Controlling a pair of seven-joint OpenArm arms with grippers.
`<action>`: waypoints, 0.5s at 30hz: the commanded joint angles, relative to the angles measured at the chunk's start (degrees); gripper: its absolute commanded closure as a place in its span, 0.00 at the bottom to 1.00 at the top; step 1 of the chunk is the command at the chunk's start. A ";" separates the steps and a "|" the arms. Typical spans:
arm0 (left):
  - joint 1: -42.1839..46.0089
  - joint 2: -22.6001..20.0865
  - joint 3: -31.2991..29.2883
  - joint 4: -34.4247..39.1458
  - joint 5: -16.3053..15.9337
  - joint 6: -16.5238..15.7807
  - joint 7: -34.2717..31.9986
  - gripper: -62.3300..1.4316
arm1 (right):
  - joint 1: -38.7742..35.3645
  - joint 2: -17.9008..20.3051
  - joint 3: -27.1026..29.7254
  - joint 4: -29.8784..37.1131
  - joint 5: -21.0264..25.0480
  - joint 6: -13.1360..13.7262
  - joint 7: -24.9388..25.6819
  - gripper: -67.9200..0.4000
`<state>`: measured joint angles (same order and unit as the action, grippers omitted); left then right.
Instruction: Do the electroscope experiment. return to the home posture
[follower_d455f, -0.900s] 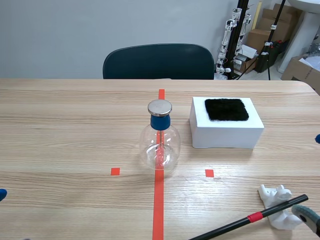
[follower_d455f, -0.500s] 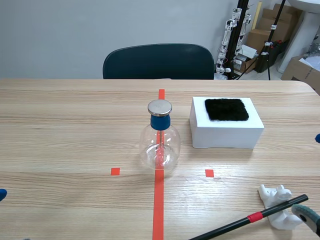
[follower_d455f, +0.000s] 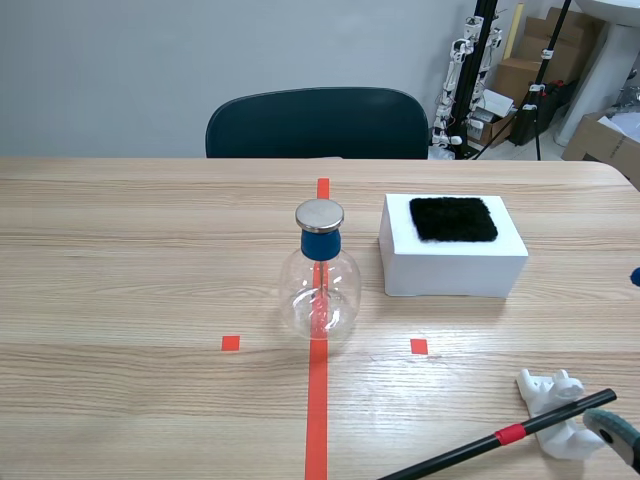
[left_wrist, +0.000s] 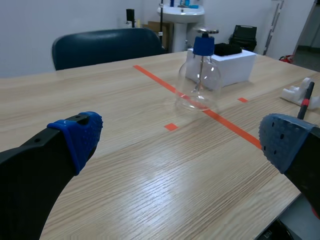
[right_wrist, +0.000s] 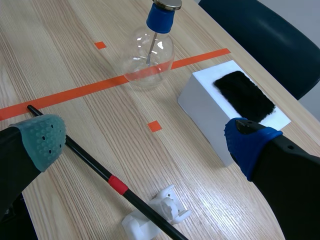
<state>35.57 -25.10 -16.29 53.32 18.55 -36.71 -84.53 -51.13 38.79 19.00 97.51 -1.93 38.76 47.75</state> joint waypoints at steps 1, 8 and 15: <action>4.09 -0.68 -3.37 4.79 -2.97 -0.11 2.34 0.00 | 0.68 0.90 -0.20 1.44 1.05 0.11 1.01 0.00; 17.46 -0.66 -11.39 23.32 -12.52 -0.55 16.76 0.00 | 0.63 1.03 -0.26 7.65 1.09 0.31 -4.63 0.00; 24.13 -0.66 -12.81 40.24 -15.39 -0.52 29.05 0.00 | 0.63 1.05 -3.80 14.56 5.01 0.28 -13.31 0.00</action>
<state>60.16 -25.76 -29.76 93.19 3.66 -37.19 -55.70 -51.13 38.92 15.99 111.55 1.83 39.00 34.63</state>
